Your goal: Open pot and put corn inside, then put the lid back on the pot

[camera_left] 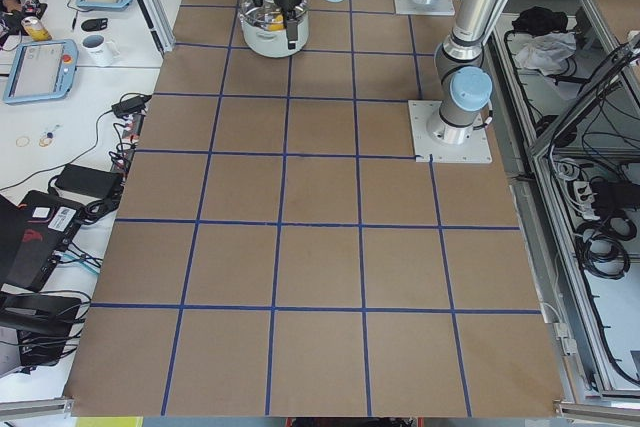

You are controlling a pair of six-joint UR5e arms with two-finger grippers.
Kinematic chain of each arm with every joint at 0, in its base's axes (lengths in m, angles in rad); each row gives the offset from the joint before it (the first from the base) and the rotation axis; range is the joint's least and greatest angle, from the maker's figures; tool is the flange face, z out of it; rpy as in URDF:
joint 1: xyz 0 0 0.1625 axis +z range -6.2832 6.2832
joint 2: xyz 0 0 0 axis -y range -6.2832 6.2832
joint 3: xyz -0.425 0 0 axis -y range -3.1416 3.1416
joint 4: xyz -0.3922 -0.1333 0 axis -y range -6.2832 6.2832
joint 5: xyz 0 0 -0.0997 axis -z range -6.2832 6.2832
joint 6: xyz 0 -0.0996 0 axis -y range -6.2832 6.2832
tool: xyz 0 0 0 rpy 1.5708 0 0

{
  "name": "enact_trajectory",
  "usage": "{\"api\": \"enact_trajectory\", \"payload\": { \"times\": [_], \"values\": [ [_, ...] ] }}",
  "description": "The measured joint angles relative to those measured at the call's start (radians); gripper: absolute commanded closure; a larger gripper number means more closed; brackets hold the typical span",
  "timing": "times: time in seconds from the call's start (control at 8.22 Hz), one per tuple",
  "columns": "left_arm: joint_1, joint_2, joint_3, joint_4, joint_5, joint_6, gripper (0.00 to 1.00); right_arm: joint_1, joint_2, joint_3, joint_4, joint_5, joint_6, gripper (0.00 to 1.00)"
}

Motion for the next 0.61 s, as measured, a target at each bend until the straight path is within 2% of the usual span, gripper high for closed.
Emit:
{"api": "enact_trajectory", "payload": {
  "times": [0.24,0.61],
  "values": [
    [0.0,-0.005,-0.002,0.001,0.0,-0.001,0.0,0.0,0.0,0.001,0.0,0.0,0.002,0.64],
    [0.0,-0.01,-0.003,0.003,0.001,-0.002,0.0,0.0,0.001,0.001,0.0,0.0,0.002,0.36]
  ]
}}
